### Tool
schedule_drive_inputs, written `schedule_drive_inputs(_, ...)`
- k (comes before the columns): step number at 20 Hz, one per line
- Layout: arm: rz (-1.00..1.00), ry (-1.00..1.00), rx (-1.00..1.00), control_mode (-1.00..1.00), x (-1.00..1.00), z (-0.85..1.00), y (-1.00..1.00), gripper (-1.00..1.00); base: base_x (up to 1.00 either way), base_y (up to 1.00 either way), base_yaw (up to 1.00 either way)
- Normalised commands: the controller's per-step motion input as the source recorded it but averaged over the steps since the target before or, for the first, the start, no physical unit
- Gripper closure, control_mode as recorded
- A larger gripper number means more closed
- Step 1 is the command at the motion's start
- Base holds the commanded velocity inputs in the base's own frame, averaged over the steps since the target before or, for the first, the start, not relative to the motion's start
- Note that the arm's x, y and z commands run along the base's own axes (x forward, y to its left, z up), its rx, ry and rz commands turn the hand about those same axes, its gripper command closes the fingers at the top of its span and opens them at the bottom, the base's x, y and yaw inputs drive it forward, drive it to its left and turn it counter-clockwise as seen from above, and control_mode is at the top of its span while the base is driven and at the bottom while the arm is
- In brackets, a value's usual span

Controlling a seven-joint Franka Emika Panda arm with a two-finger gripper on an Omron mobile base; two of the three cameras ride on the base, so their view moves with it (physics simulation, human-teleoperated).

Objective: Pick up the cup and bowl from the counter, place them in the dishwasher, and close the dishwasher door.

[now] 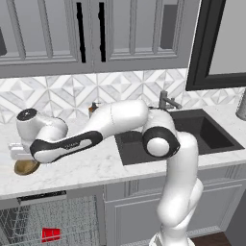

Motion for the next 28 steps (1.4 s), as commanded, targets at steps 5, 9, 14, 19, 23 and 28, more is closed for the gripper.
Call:
schedule_drive_inputs(5, 0.0, -0.16, -0.26, -1.0, -1.0, 0.33, -0.01, 1.0, 0.0, 0.0, 0.0)
schedule_drive_inputs(9, 0.0, -0.02, -0.31, -1.0, -1.0, 0.02, 0.3, 1.0, 0.0, 0.0, 0.0)
schedule_drive_inputs(14, -0.04, 0.05, -0.26, -1.0, -0.71, -0.48, 0.36, 1.0, 0.0, 0.0, 0.0)
schedule_drive_inputs(19, -0.15, -0.02, -0.38, -1.0, -0.32, -0.9, 0.0, 1.0, 0.0, 0.0, 0.0)
schedule_drive_inputs(23, -0.11, -0.03, -0.29, -1.0, -0.11, -0.86, -0.01, 1.0, 0.0, 0.0, 0.0)
schedule_drive_inputs(28, -0.04, -0.16, -0.07, -1.0, -0.02, -0.25, 0.0, 1.0, 0.0, 0.0, 0.0)
